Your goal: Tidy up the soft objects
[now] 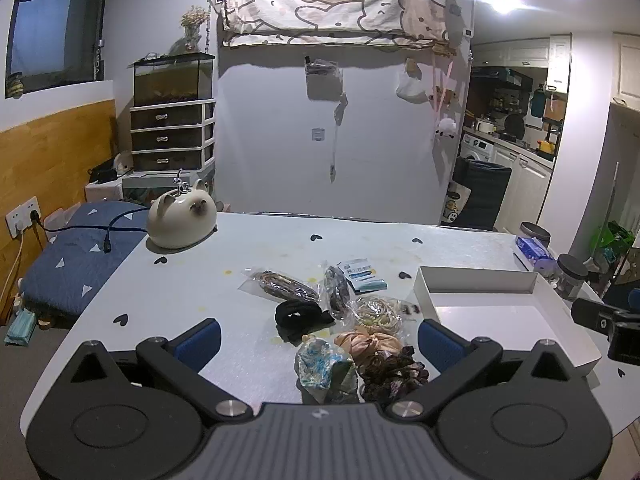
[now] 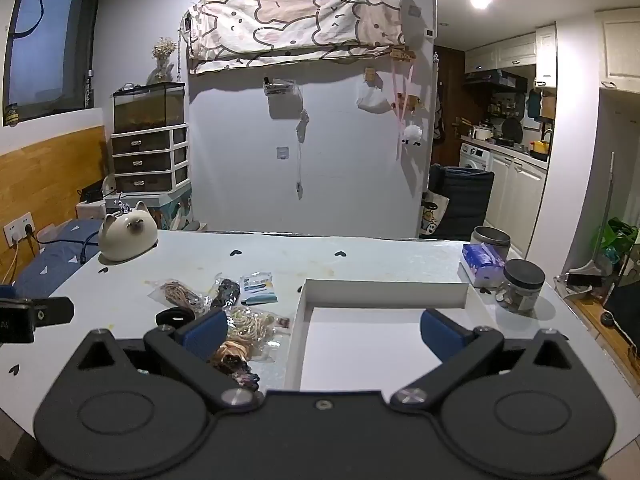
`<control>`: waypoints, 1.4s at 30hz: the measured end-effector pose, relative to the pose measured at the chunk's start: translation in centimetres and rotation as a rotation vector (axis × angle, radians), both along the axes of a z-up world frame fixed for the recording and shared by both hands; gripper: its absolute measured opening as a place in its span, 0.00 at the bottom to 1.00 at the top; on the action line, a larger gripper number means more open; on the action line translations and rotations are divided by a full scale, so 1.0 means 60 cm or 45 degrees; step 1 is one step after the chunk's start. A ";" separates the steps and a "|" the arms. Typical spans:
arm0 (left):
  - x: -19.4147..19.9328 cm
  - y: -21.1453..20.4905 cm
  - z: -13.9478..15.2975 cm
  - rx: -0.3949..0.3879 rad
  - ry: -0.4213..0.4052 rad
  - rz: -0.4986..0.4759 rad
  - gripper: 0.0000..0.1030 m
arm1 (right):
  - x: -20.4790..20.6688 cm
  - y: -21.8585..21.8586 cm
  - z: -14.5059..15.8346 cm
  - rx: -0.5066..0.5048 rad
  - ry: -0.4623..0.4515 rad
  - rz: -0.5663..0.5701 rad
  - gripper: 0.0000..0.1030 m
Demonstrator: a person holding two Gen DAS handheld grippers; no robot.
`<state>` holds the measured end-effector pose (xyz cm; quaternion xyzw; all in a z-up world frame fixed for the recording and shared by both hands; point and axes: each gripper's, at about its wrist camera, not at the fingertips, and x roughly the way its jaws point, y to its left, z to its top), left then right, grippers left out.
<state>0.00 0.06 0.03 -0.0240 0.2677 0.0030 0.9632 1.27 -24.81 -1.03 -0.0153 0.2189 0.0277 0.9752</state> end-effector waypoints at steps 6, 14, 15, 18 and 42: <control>-0.002 -0.008 0.003 -0.003 0.001 0.004 1.00 | -0.001 0.001 0.000 -0.001 0.000 -0.001 1.00; -0.002 -0.006 0.004 -0.006 -0.001 0.002 1.00 | -0.002 0.000 0.001 -0.002 -0.001 -0.002 1.00; -0.004 -0.001 0.005 -0.006 -0.001 0.001 1.00 | -0.002 0.000 0.002 -0.002 -0.001 -0.002 1.00; -0.005 0.001 0.005 -0.007 -0.001 0.003 1.00 | -0.003 0.000 0.002 -0.001 -0.001 -0.002 1.00; -0.005 0.004 0.004 -0.010 -0.001 0.002 1.00 | -0.001 -0.002 0.000 0.000 -0.002 -0.002 1.00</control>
